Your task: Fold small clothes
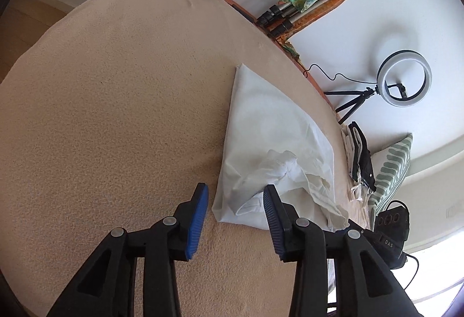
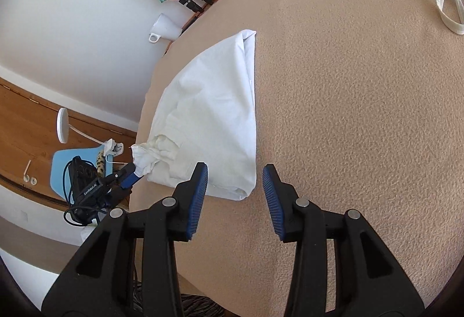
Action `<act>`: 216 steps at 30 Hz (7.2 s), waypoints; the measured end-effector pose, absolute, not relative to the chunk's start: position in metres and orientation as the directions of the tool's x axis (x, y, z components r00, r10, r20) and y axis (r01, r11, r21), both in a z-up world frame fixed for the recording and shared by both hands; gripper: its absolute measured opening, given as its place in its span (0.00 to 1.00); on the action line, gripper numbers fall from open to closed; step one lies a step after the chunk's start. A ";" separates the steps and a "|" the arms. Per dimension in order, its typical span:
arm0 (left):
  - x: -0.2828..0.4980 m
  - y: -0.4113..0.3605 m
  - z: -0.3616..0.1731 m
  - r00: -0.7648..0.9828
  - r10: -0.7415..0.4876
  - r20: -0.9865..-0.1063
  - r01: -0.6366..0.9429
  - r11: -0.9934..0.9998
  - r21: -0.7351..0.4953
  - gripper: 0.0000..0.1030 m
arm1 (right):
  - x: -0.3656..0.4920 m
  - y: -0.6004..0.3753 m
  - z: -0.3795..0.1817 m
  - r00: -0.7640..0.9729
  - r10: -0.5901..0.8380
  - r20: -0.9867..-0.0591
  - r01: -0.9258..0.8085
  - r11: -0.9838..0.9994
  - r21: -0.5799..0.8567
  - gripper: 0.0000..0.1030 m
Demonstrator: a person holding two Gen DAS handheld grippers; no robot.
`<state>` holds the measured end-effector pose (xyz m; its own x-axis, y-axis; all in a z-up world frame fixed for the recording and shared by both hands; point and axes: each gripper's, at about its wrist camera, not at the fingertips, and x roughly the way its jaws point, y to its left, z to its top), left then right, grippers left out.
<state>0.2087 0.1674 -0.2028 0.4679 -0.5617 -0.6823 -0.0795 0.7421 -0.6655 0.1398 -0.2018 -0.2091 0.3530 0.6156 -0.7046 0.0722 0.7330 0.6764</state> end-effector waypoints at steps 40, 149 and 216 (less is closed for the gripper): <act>0.198 0.146 -0.198 0.463 -0.338 -0.819 0.021 0.929 -0.370 0.05 | 0.130 -0.193 -0.208 0.291 0.649 -0.703 0.067 0.719 0.691 0.06; 0.236 0.147 -0.230 0.460 -0.627 -0.628 -0.229 0.600 -0.766 0.49 | 0.248 -0.204 -0.245 0.366 0.730 -0.577 0.036 0.609 0.792 0.53; 0.318 -0.265 -0.079 0.451 -0.706 -0.547 0.451 0.709 -0.543 0.12 | 0.236 -0.447 -0.031 0.668 0.300 -0.681 -0.003 0.916 0.401 0.08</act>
<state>0.3178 -0.2650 -0.0793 0.4510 -0.7056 -0.5466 0.4509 0.7086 -0.5427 0.2363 -0.4466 -0.0308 0.6681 0.3002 -0.6809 -0.0029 0.9161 0.4010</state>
